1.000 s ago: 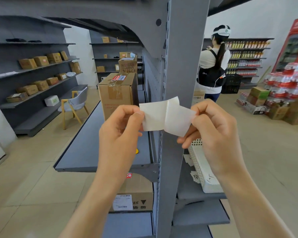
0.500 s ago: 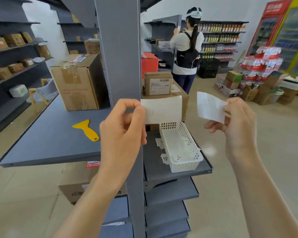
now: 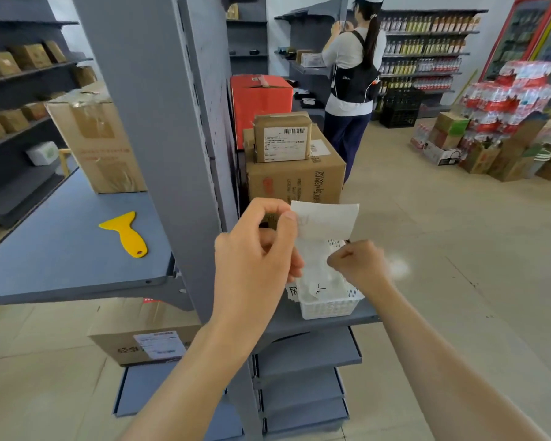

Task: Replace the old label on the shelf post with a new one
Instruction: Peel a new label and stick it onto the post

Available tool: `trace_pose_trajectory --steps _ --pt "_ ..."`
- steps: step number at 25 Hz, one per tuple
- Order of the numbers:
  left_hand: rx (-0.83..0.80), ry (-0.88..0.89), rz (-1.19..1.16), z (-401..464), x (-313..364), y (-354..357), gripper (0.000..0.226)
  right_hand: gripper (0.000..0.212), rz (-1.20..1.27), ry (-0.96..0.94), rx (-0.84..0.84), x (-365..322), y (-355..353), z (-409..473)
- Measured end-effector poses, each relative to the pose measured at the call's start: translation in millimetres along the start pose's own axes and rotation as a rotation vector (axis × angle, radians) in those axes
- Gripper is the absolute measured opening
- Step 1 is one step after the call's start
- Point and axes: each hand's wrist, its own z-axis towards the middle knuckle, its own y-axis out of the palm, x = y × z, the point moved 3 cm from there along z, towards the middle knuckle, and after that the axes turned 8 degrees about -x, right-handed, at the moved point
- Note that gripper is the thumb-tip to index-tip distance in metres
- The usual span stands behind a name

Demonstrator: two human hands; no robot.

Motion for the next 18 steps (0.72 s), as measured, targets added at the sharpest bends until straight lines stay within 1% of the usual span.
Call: trace_pose_trajectory --steps 2,5,6,8,11,13,16,18 --pt "0.022 -0.012 0.063 2.4 -8.8 6.5 0.011 0.015 -0.048 0.004 -0.052 4.7 8.3 6.3" --pt "0.068 -0.009 0.103 4.1 -16.1 9.0 0.01 0.01 -0.099 -0.034 -0.073 -4.0 5.2 5.0" --pt "0.084 -0.001 0.113 4.6 -17.0 8.2 0.01 0.011 -0.088 -0.05 -0.06 -11.3 -0.9 0.9" --pt "0.122 0.044 0.142 4.9 -15.3 5.5 0.01 0.016 0.021 -0.082 -0.024 -30.1 -18.2 -14.5" --pt "0.199 0.205 0.217 3.6 -2.1 -2.4 0.01 0.03 0.33 -0.177 0.051 -67.5 -58.6 -61.1" --pt "0.259 0.336 0.302 2.9 7.5 -9.1 0.013 0.04 0.465 -0.244 0.058 -93.1 -80.7 -96.0" --pt "0.31 0.512 0.395 2.3 21.0 -22.5 0.013 0.043 0.499 -0.333 -0.06 -127.9 -86.5 -134.2" --pt "0.326 0.632 0.487 0.8 30.6 -30.5 0.015 0.043 0.511 -0.378 -0.104 -142.8 -83.8 -144.8"
